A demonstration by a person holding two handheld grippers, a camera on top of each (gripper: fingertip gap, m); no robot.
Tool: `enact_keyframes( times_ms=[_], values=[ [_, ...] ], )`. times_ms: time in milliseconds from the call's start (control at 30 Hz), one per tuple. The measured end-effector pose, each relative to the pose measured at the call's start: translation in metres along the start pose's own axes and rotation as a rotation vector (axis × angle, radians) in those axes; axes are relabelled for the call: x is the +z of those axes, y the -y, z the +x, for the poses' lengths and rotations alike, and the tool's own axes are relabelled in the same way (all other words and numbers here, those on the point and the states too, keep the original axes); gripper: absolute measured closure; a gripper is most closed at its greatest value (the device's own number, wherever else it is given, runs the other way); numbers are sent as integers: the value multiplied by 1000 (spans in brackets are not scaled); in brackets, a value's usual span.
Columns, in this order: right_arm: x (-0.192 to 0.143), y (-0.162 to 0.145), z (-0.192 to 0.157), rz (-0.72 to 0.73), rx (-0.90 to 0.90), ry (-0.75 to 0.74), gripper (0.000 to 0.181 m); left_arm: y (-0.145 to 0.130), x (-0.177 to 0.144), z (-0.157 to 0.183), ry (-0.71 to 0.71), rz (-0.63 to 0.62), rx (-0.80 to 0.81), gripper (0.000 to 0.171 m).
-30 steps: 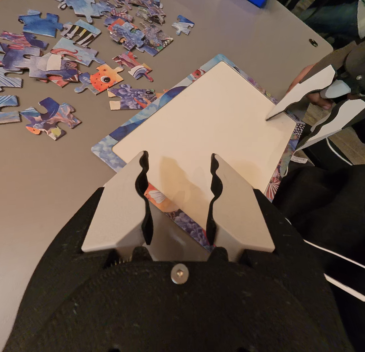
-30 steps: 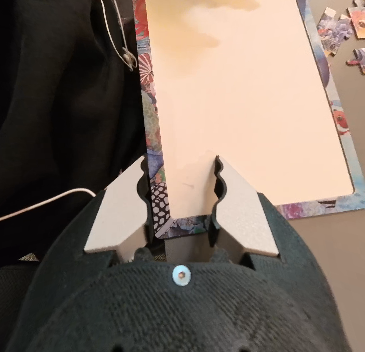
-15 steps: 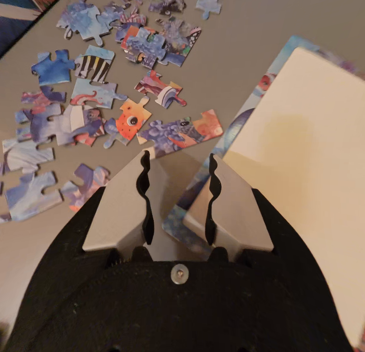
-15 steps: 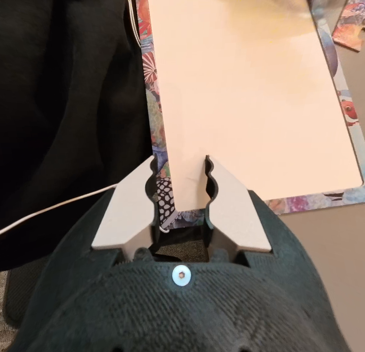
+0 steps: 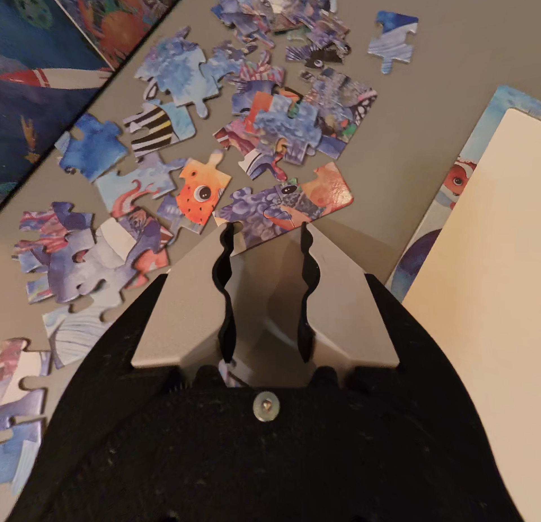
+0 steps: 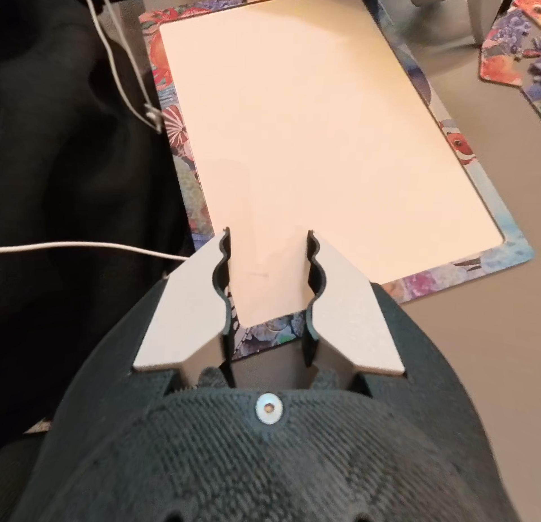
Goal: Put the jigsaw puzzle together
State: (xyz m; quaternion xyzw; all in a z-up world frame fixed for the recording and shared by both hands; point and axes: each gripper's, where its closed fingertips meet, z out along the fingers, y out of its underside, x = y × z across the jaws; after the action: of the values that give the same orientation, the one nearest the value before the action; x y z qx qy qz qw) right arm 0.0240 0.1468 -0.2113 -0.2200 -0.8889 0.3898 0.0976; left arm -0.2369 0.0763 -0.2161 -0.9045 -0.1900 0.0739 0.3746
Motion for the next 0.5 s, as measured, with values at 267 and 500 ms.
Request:
enact_keyframes(
  times_ms=[267,500],
  values=[
    [12,12,35,16,6,-58,121,3,-10,-9,-19,29,6,127],
    [10,18,56,9,-8,-36,123,14,-42,-27,-30,188,-43,133]
  ],
)
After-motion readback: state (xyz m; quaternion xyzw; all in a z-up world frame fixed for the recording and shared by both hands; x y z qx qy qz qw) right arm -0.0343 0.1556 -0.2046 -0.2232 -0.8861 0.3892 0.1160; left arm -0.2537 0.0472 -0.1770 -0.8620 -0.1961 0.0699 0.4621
